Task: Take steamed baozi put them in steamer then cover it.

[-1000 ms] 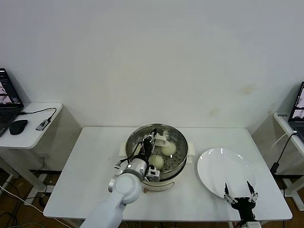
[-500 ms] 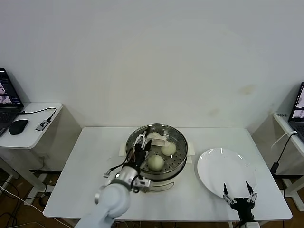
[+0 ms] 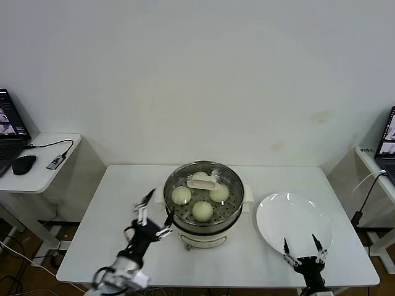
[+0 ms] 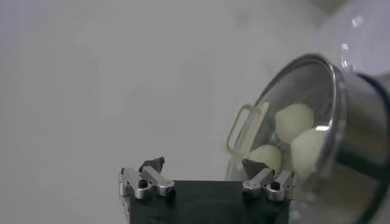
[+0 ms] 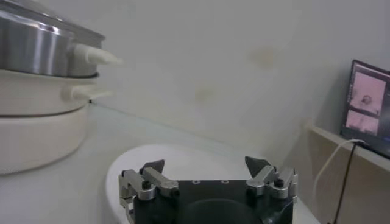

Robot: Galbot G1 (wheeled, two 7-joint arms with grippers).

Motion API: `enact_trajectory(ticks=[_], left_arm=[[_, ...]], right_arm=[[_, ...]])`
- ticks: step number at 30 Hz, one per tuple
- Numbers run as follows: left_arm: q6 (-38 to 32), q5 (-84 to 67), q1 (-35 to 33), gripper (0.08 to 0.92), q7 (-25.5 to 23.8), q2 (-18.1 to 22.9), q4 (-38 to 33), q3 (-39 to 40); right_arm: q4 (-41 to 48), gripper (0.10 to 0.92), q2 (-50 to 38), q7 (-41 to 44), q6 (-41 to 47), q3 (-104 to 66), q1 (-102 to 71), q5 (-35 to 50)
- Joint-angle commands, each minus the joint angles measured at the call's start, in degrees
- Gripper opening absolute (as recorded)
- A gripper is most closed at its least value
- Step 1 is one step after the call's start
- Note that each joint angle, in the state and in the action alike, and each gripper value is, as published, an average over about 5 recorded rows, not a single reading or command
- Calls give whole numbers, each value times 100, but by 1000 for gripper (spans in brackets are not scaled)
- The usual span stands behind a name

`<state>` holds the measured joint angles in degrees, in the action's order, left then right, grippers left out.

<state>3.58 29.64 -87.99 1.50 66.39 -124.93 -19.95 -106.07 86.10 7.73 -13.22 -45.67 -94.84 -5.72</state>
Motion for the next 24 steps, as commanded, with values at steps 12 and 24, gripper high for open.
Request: enact_trajectory(ticks=[12, 24], left_arm=[[-2211, -4709, -2390, 823, 900, 415, 890, -1032], [-2072, -4698, -2225, 823, 805, 456, 1030, -1140]], right_arm=[[-231, 823, -653, -83, -216, 1056, -827, 347], [-255, 823, -480, -60, -175, 1239, -844, 236]])
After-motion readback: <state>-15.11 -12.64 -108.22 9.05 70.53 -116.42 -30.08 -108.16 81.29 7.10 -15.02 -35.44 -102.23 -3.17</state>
